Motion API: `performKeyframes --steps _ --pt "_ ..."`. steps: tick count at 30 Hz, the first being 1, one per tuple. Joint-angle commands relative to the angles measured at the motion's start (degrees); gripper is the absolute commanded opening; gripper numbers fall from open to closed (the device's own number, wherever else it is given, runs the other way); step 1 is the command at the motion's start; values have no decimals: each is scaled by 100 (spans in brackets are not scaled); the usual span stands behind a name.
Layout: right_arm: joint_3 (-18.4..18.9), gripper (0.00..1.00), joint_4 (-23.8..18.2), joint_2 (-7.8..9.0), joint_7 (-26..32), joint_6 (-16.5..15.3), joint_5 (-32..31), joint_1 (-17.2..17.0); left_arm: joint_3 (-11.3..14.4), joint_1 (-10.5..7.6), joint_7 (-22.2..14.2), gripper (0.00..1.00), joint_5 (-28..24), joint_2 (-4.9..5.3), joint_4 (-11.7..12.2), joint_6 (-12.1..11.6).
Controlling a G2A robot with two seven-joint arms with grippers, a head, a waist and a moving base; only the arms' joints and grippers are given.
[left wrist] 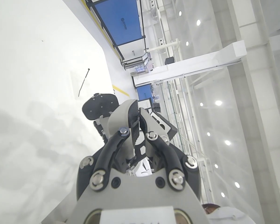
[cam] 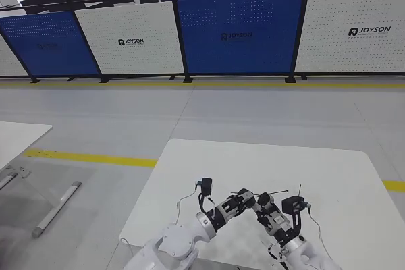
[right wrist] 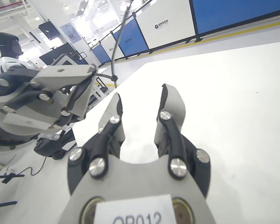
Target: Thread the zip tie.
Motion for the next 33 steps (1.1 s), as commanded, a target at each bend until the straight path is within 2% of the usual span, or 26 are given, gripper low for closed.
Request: performKeyframes --steps 1,8,13,19,20,33 --pt "-2 33 -16 4 11 -19 -2 1 19 -10 -4 0 15 -3 11 7" --pt "18 29 -57 15 -67 -68 7 -26 63 -35 -18 0 33 -11 42 33" --pt "42 21 -83 24 -141 -78 0 -60 69 -44 -17 0 46 -13 61 45" --pt "52 20 -94 33 -171 -86 0 -81 100 -60 -16 0 70 -18 89 64" --pt "52 25 -96 34 -169 -91 -2 -81 101 -60 -6 0 70 -20 90 65" --pt "17 28 -136 51 -64 -109 -33 -76 80 -41 78 0 86 -23 64 73"
